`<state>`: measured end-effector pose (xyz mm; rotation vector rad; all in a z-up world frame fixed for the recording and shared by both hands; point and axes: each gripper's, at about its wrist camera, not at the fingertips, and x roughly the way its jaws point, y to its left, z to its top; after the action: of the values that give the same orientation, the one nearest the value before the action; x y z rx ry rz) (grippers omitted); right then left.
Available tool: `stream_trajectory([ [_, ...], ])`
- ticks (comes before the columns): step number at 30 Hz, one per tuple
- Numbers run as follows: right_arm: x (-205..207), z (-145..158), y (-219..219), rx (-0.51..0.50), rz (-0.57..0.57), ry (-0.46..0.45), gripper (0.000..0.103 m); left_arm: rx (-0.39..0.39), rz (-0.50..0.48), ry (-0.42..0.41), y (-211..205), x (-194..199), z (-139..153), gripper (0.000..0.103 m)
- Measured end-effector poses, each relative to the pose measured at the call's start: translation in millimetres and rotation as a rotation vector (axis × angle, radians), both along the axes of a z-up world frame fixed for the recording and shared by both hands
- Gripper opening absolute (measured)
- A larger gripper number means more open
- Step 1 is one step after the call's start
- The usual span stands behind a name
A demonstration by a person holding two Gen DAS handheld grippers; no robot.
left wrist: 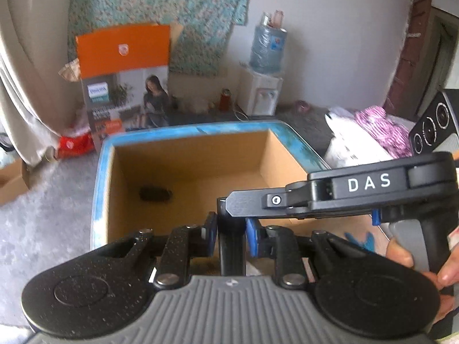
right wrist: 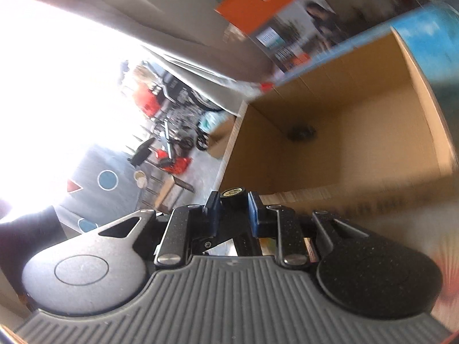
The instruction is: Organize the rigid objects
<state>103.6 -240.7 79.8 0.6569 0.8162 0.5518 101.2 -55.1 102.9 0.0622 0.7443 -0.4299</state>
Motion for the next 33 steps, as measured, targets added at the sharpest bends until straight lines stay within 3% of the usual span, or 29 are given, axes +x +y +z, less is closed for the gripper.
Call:
stream_trajectory([
  [5,61,12,10,0.003,0.041,0.005,0.019,0.014,0.054,0.049,6,54,-1,0.023],
  [14,188,-41,41,-0.048,0.128,0.265,0.019,0.097,0.115,0.238,16,137,-60,0.023],
  [20,235,-82,65,-0.085,0.195,0.398,0.019,0.190,0.144,0.295,15,156,-82,0.024],
  [24,258,-104,77,-0.099,0.243,0.480,0.020,0.172,0.143,0.327,20,162,-87,0.026],
  [27,276,-112,90,-0.147,0.234,0.484,0.020,0.170,0.151,0.310,23,161,-82,0.026],
  [33,279,-115,91,-0.123,0.222,0.471,0.021,0.133,0.159,0.279,28,153,-69,0.038],
])
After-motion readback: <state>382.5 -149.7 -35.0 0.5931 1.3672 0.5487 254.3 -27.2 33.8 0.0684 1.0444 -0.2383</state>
